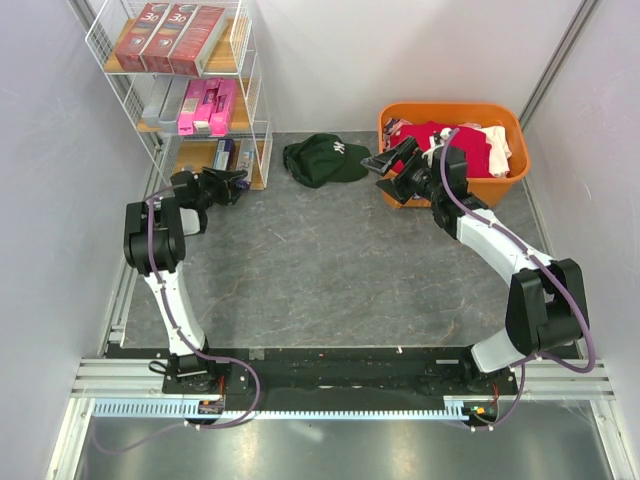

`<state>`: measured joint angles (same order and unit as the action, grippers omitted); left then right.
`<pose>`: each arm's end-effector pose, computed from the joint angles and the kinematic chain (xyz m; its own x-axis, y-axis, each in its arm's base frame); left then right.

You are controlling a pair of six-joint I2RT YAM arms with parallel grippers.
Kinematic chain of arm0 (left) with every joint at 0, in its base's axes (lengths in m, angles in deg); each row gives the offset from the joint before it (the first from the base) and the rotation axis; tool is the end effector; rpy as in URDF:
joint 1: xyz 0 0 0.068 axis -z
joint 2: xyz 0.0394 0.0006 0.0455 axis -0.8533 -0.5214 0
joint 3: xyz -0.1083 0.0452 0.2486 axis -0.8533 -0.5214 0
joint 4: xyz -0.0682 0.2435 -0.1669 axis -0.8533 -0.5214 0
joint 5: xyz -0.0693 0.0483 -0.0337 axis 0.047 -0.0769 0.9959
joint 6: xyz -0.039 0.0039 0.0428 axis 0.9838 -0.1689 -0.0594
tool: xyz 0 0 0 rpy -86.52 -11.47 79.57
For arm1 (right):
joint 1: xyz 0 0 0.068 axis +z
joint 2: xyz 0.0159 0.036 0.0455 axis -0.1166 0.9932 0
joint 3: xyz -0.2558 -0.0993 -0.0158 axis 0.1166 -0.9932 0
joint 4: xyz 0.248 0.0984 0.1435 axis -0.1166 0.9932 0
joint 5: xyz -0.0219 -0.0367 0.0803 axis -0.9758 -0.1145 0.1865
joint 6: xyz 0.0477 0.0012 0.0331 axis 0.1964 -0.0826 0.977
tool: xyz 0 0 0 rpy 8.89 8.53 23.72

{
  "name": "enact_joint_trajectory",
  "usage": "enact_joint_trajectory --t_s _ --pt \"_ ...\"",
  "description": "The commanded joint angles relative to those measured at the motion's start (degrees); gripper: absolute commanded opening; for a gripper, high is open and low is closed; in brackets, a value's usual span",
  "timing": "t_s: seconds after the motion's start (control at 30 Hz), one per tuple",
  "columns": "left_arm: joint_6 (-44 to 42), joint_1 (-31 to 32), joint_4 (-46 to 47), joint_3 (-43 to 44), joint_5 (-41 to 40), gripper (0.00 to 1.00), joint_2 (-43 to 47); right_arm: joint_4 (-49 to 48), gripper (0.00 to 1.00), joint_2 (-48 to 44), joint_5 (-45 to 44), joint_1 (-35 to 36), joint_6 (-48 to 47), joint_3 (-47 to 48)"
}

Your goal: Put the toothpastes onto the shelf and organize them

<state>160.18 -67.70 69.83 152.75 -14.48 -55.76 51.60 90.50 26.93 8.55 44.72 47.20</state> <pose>0.4680 0.0514 0.0766 -0.4529 -0.8911 -0.0278 -0.2198 0.1418 -0.9652 0.3832 0.1199 0.2765 -0.6315 0.6800 -0.3726 -0.0452 0.4475 0.8932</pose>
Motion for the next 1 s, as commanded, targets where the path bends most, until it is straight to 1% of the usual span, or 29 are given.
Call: enact_joint_trajectory --t_s 0.0,0.03,0.1,0.13,0.2,0.37,0.5,0.57,0.63,0.7,0.77,0.8,0.87,0.9,0.97 --pt "1.25 0.86 2.52 2.71 0.30 0.59 0.47 -1.85 0.98 -0.43 0.80 -0.39 -1.00 -0.87" --pt "0.71 1.04 2.26 2.36 0.30 0.72 0.91 -1.76 0.98 -0.52 0.72 -0.39 -0.92 -0.96" --pt "-0.69 1.04 1.82 0.78 0.13 0.88 2.75 -1.58 0.98 -0.69 0.71 -0.57 -1.18 -1.05" --pt "-1.31 1.04 1.64 0.16 -0.05 0.93 3.36 -1.49 0.98 -0.78 0.80 -0.57 -1.27 -1.22" --pt "-3.24 1.04 0.50 -1.42 -0.31 0.96 5.65 -1.32 0.98 -0.87 0.89 -0.65 -1.27 -1.40" --pt "-6.66 1.13 -3.54 -5.11 0.13 0.99 10.22 -1.14 0.98 -1.57 0.98 -0.66 -1.44 -1.84" --pt "-10.09 1.04 -7.76 -8.62 -0.49 1.00 15.57 -0.70 0.98 -2.10 1.15 -0.66 -1.70 -2.02" --pt "-11.68 1.04 -10.91 -8.90 -0.75 1.00 16.90 -0.44 0.98 -2.36 1.24 -0.66 -1.88 -2.19" --pt "-12.04 1.04 -12.15 -9.07 -0.05 1.00 17.69 -0.26 0.98 -2.80 1.33 -0.74 -1.88 -2.28" --pt "-11.34 0.87 -12.42 -8.90 0.56 1.00 17.44 -0.18 0.98 -2.98 1.33 -0.66 -1.79 -2.45" --pt "-8.80 0.69 -11.29 -8.81 1.97 0.99 16.12 -0.09 0.98 -3.42 1.42 -0.66 -1.97 -2.63" --pt "-8.00 0.60 -10.93 -7.94 2.23 0.96 15.33 -0.09 0.98 -3.33 1.33 -0.66 -1.97 -2.63" --pt "-5.20 0.42 -10.84 -5.40 3.81 0.92 12.61 0.00 0.98 -3.50 1.42 -0.66 -2.06 -2.72" --pt "-4.31 0.34 -10.75 -4.51 4.34 0.89 11.64 0.00 0.98 -3.59 1.42 -0.66 -2.06 -2.89" --pt "-2.56 0.25 -10.93 -1.53 5.05 0.88 9.19 0.00 0.98 -3.77 1.33 -0.66 -2.15 -2.98"
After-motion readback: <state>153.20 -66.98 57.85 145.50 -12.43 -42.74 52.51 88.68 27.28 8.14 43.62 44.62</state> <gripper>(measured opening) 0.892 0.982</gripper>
